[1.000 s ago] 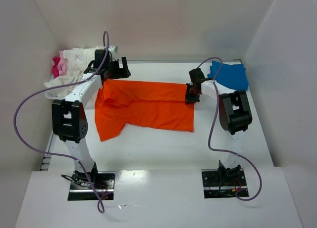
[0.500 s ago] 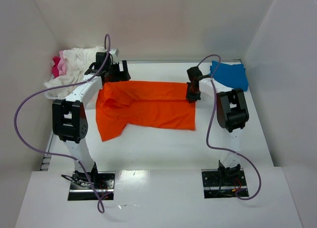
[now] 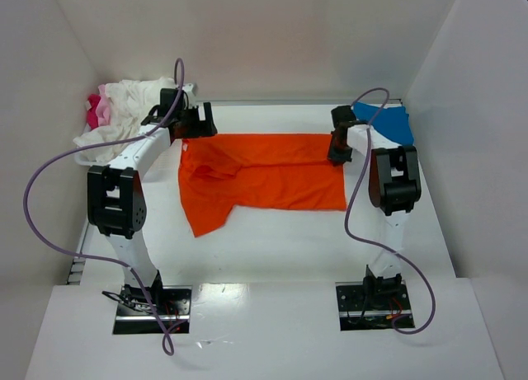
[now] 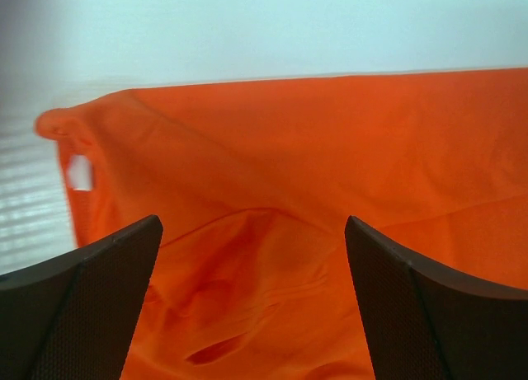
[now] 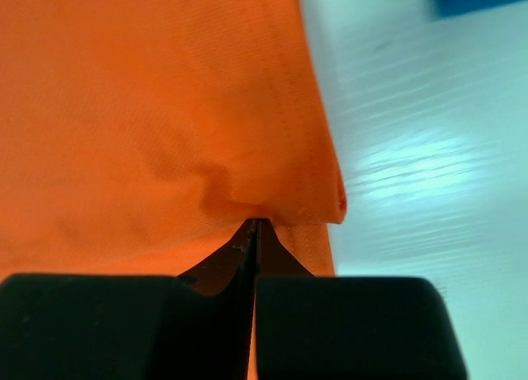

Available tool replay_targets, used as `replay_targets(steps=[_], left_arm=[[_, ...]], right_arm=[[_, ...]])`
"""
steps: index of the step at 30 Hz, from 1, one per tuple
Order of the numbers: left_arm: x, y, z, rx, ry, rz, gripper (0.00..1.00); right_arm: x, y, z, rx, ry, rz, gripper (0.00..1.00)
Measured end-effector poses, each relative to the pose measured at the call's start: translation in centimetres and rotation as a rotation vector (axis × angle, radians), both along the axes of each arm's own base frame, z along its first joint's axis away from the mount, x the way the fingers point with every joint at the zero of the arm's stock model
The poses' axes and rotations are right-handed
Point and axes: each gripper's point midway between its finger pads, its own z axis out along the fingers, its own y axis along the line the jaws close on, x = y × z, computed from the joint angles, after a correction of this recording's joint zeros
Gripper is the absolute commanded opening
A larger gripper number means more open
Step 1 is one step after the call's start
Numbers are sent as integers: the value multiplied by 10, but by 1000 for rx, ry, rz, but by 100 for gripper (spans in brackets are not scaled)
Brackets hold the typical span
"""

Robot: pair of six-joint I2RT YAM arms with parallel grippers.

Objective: Fold and stack the t-shirts
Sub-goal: Fold the flattened tshirt in 1/3 of the way

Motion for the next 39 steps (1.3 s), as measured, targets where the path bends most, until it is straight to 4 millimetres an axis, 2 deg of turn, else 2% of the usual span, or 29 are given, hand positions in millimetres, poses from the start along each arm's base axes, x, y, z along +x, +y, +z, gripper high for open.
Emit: replay_targets(steps=[3, 5, 11, 15, 19, 25, 29, 32, 34, 39], left_arm=[[-4, 0, -7, 2, 19, 0, 99], [-7, 1, -11, 2, 34, 2, 99], [-11, 1, -24, -27, 63, 45, 99], [-20, 1, -50, -71, 125, 105, 96], [-23, 4, -79, -84, 189, 163, 95], [-21, 14, -100, -96, 232, 224, 91], [-18, 17, -111, -105, 247, 250, 80], [-16, 19, -116, -108, 253, 260, 64], [-15, 19, -118, -117, 256, 270, 47], [-11, 20, -117, -122, 247, 277, 27]], right_arm=[[8, -18, 1, -18, -5, -30, 0], [12, -23, 1, -19, -8, -35, 0], [18, -13, 5, -8, -16, -1, 0], [17, -3, 4, -2, -14, 28, 0], [17, -1, 2, -6, -10, 38, 0], [19, -5, 0, 15, -8, 29, 0], [20, -8, 0, 14, -11, 23, 0], [20, -10, 1, 15, -12, 20, 0], [21, -12, 1, 15, -13, 15, 0], [22, -20, 1, 15, -15, -2, 0]])
